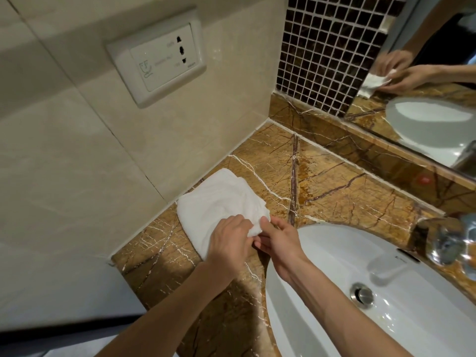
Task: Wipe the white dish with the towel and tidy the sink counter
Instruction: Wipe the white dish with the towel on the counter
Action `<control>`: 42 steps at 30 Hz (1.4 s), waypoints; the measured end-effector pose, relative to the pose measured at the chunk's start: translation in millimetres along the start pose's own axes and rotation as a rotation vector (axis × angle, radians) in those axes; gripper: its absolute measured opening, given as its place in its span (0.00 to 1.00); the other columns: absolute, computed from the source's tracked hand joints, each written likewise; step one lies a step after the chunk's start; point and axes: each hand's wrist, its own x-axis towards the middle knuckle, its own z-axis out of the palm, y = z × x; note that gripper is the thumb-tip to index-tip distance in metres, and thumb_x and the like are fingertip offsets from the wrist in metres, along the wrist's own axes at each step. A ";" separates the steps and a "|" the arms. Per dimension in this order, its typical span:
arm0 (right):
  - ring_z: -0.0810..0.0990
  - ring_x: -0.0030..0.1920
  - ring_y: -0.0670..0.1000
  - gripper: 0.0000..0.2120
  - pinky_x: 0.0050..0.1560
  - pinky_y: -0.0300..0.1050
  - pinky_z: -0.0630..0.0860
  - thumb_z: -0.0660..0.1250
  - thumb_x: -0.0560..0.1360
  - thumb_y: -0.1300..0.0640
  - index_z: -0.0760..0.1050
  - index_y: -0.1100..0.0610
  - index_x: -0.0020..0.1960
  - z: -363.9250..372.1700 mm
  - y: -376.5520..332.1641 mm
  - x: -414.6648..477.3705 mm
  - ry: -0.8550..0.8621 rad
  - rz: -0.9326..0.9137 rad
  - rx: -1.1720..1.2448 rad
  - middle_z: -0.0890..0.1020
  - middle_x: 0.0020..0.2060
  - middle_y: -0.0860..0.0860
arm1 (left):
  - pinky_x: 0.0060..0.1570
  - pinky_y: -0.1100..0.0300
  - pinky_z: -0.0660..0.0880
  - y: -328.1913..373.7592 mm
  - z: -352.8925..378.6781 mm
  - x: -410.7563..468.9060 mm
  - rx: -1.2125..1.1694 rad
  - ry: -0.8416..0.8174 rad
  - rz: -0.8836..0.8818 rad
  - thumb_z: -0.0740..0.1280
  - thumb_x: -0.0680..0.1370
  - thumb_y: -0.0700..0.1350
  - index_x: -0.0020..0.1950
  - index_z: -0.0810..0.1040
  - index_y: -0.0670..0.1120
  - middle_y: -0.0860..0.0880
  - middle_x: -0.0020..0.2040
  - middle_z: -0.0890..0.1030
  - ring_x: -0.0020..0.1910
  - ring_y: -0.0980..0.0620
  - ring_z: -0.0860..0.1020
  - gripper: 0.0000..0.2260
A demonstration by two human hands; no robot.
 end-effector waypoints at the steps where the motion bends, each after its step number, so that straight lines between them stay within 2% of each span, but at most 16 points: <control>1: 0.76 0.32 0.51 0.18 0.38 0.43 0.77 0.66 0.79 0.60 0.70 0.63 0.67 1.5 0.3 -0.3 0.009 -0.003 0.005 0.80 0.43 0.61 | 0.52 0.59 0.65 0.1 0.9 0.1 0.002 0.005 -0.006 0.65 0.77 0.45 0.53 0.76 0.45 0.47 0.50 0.78 0.51 0.47 0.73 0.07; 6: 0.79 0.33 0.51 0.12 0.33 0.42 0.79 0.63 0.79 0.62 0.73 0.61 0.63 3.1 -2.0 2.1 0.110 -0.048 0.027 0.82 0.43 0.60 | 0.59 0.58 0.64 -2.3 3.9 -1.0 -0.010 -0.033 0.029 0.67 0.76 0.51 0.62 0.75 0.47 0.49 0.56 0.78 0.56 0.48 0.73 0.16; 9: 0.81 0.39 0.54 0.14 0.43 0.52 0.82 0.63 0.79 0.61 0.73 0.58 0.64 -4.6 -9.0 5.0 0.258 -0.160 -0.067 0.82 0.44 0.56 | 0.70 0.53 0.59 -5.5 4.2 -9.2 -0.151 -0.044 0.034 0.67 0.75 0.53 0.66 0.72 0.46 0.49 0.61 0.76 0.63 0.50 0.70 0.22; 11: 0.80 0.39 0.54 0.16 0.49 0.60 0.81 0.62 0.80 0.59 0.72 0.56 0.67 -10.7 -14.9 3.9 0.304 -0.297 -0.216 0.80 0.40 0.53 | 0.71 0.54 0.61 -5.4 1.7 -12.4 -0.368 0.022 -0.094 0.67 0.76 0.49 0.66 0.72 0.46 0.49 0.63 0.75 0.64 0.52 0.70 0.19; 15: 0.81 0.44 0.59 0.17 0.45 0.62 0.80 0.62 0.80 0.56 0.71 0.54 0.69 -13.5 -26.1 -8.5 0.247 -0.583 -0.471 0.82 0.44 0.56 | 0.58 0.63 0.70 0.2 -12.8 -3.0 -0.762 0.057 -0.452 0.64 0.77 0.49 0.61 0.76 0.50 0.54 0.59 0.78 0.58 0.58 0.75 0.13; 19: 0.79 0.53 0.47 0.16 0.50 0.36 0.76 0.63 0.79 0.58 0.73 0.54 0.67 -4.5 -22.6 -23.7 0.168 -0.891 -0.726 0.81 0.55 0.45 | 0.58 0.57 0.76 11.2 -32.6 14.6 -1.290 -0.038 -0.625 0.67 0.75 0.54 0.53 0.80 0.47 0.55 0.48 0.84 0.53 0.56 0.81 0.13; 21: 0.77 0.58 0.47 0.18 0.57 0.41 0.73 0.63 0.80 0.58 0.72 0.56 0.69 -0.6 -15.9 -29.1 0.133 -0.975 -0.846 0.79 0.61 0.49 | 0.55 0.56 0.77 14.0 -38.1 18.8 -1.477 -0.078 -0.625 0.66 0.76 0.54 0.56 0.80 0.46 0.52 0.46 0.85 0.52 0.53 0.82 0.15; 24: 0.77 0.54 0.52 0.17 0.53 0.45 0.74 0.64 0.79 0.60 0.71 0.59 0.68 2.7 -3.1 -34.8 0.045 -1.111 -1.054 0.80 0.56 0.55 | 0.44 0.55 0.79 12.8 -43.6 19.6 -1.653 -0.116 -0.641 0.68 0.74 0.52 0.53 0.80 0.39 0.42 0.46 0.85 0.48 0.45 0.82 0.17; 25: 0.78 0.53 0.54 0.17 0.51 0.47 0.75 0.65 0.78 0.61 0.71 0.59 0.67 3.3 0.6 -35.3 0.021 -1.144 -1.122 0.80 0.56 0.56 | 0.40 0.55 0.79 11.3 -44.4 19.5 -1.679 -0.121 -0.688 0.68 0.74 0.50 0.56 0.78 0.37 0.39 0.48 0.84 0.49 0.43 0.82 0.18; 29: 0.79 0.57 0.59 0.21 0.51 0.53 0.80 0.71 0.75 0.60 0.70 0.60 0.66 4.2 11.3 -34.2 0.024 -1.199 -1.307 0.81 0.58 0.57 | 0.33 0.55 0.79 0.5 -41.7 17.9 -1.707 -0.090 -0.884 0.65 0.77 0.38 0.67 0.67 0.33 0.32 0.63 0.75 0.61 0.37 0.76 0.20; 31: 0.77 0.63 0.58 0.21 0.61 0.54 0.75 0.67 0.77 0.53 0.71 0.60 0.67 3.1 14.6 -33.2 0.013 -1.181 -1.314 0.79 0.61 0.57 | 0.32 0.54 0.79 -7.6 -39.2 14.8 -1.778 -0.048 -0.889 0.63 0.78 0.36 0.65 0.69 0.33 0.32 0.60 0.78 0.58 0.37 0.78 0.16; 34: 0.69 0.68 0.54 0.22 0.69 0.49 0.65 0.57 0.81 0.47 0.67 0.58 0.71 -1.0 13.5 -25.3 0.117 -0.872 -1.132 0.74 0.67 0.55 | 0.46 0.45 0.80 -22.4 -38.1 6.9 -1.881 0.037 -0.882 0.61 0.79 0.35 0.59 0.74 0.37 0.35 0.54 0.81 0.53 0.40 0.81 0.10; 36: 0.70 0.64 0.54 0.20 0.63 0.47 0.68 0.57 0.81 0.50 0.68 0.59 0.70 -4.0 7.9 -10.8 0.147 -0.618 -1.066 0.76 0.64 0.54 | 0.55 0.42 0.76 -32.9 -38.0 2.8 -1.857 0.087 -0.882 0.61 0.79 0.35 0.58 0.74 0.38 0.37 0.57 0.79 0.57 0.40 0.79 0.09; 38: 0.75 0.53 0.56 0.14 0.49 0.47 0.71 0.61 0.79 0.51 0.73 0.60 0.58 -1.0 3.3 1.5 0.077 -0.408 -1.080 0.79 0.52 0.54 | 0.54 0.44 0.76 -39.1 -38.5 -0.4 -1.836 0.112 -0.876 0.61 0.79 0.35 0.57 0.75 0.38 0.38 0.58 0.79 0.57 0.41 0.78 0.09; 40: 0.75 0.41 0.53 0.07 0.38 0.45 0.67 0.65 0.77 0.54 0.72 0.58 0.45 5.9 2.9 8.2 0.046 -0.325 -1.076 0.77 0.38 0.51 | 0.50 0.46 0.76 -42.9 -39.2 -3.2 -1.832 0.145 -0.891 0.60 0.79 0.35 0.60 0.73 0.38 0.38 0.58 0.78 0.55 0.42 0.78 0.10; 42: 0.73 0.33 0.50 0.10 0.33 0.45 0.65 0.65 0.76 0.57 0.71 0.57 0.37 8.3 2.7 10.7 0.087 -0.317 -1.024 0.74 0.31 0.49 | 0.49 0.47 0.76 -44.4 -39.4 -5.9 -1.813 0.159 -0.897 0.60 0.79 0.35 0.61 0.72 0.38 0.38 0.58 0.78 0.55 0.43 0.78 0.11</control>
